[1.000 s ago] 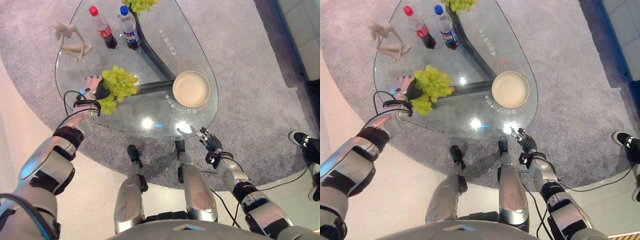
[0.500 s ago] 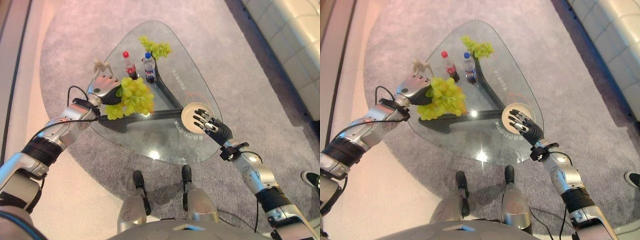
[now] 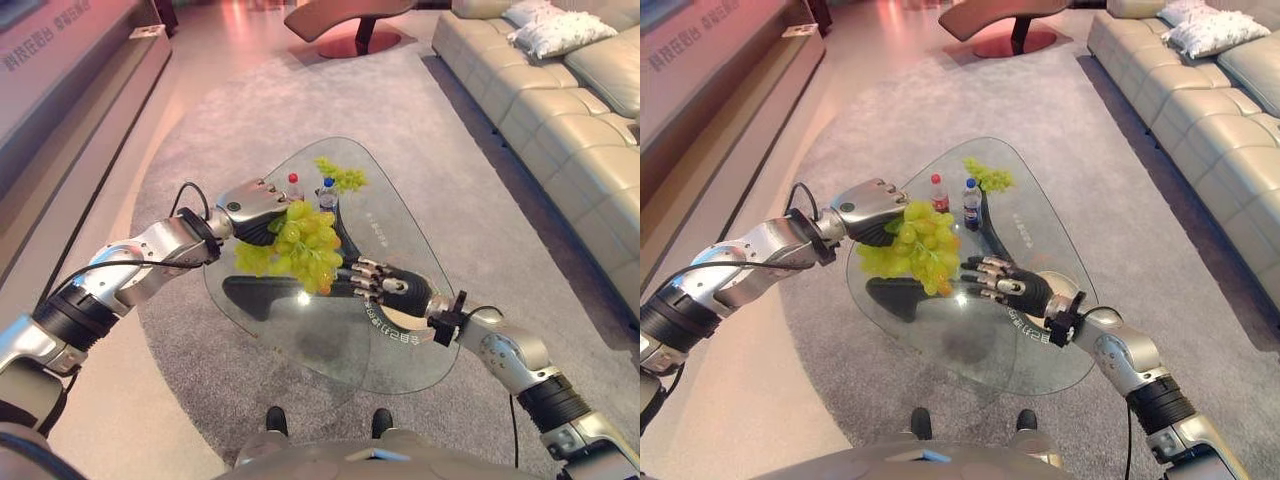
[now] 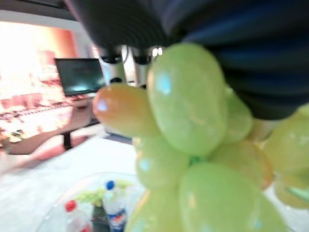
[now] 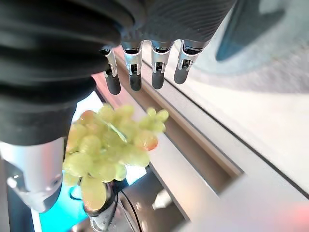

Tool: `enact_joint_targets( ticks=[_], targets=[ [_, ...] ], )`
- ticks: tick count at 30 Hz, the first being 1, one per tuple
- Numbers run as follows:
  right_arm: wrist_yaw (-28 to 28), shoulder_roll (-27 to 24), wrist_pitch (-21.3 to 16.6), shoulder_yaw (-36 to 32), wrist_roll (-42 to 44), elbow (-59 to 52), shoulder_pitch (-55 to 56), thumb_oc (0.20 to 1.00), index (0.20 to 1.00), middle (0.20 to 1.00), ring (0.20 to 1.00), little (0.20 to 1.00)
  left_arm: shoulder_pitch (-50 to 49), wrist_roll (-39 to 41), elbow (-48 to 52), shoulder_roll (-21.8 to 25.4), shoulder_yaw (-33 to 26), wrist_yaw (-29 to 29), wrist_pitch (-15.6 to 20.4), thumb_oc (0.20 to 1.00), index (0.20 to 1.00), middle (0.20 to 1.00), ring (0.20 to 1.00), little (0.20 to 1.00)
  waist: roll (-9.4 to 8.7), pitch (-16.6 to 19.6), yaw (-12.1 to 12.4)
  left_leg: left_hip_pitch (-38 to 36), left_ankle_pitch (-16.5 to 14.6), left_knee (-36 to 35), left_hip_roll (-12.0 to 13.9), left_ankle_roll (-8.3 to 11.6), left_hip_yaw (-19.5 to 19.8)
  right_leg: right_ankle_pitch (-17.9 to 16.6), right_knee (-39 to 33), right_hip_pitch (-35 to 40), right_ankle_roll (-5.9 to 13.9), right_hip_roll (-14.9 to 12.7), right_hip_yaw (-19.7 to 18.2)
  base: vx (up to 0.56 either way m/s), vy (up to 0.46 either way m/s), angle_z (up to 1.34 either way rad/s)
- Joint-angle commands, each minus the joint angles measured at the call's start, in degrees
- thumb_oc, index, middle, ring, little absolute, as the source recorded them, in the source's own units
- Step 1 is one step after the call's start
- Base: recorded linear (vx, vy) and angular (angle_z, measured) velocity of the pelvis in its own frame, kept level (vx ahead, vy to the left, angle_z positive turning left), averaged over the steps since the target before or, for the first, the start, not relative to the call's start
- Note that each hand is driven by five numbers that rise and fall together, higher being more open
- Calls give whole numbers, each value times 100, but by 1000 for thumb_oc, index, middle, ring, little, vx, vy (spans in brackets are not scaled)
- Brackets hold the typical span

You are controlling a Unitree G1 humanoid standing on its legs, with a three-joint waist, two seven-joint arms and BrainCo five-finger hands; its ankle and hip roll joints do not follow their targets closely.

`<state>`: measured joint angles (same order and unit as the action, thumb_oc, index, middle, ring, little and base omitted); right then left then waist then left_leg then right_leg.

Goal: Pick up fruits into the plate

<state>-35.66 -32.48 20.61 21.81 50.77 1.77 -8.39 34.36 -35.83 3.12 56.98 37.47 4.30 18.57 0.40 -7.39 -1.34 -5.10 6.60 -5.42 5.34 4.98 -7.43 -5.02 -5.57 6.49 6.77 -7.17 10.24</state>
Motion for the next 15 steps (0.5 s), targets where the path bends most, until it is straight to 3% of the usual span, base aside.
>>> enact_joint_targets(
  ticks=[1, 15],
  targets=[
    [-163, -33, -46, 160, 471, -485, -286, 1000, 1000, 1000, 1000, 1000, 771, 533, 66, -32, 27, -4, 102, 200, 200, 200, 200, 200, -58, 225, 116, -418, -1117, 135, -282, -198, 21, 714, 256, 310, 159, -168, 385, 0, 0, 0],
    [32, 225, 46, 794, 686, -708, -347, 1000, 1000, 1000, 1000, 1000, 694, 582, 355, -425, 344, 644, 191, 200, 200, 200, 200, 200, -60, 231, 141, -568, -1179, 116, -300, -231, 30, 753, 231, 445, 168, -144, 350, 8, 1, 2]
  ],
)
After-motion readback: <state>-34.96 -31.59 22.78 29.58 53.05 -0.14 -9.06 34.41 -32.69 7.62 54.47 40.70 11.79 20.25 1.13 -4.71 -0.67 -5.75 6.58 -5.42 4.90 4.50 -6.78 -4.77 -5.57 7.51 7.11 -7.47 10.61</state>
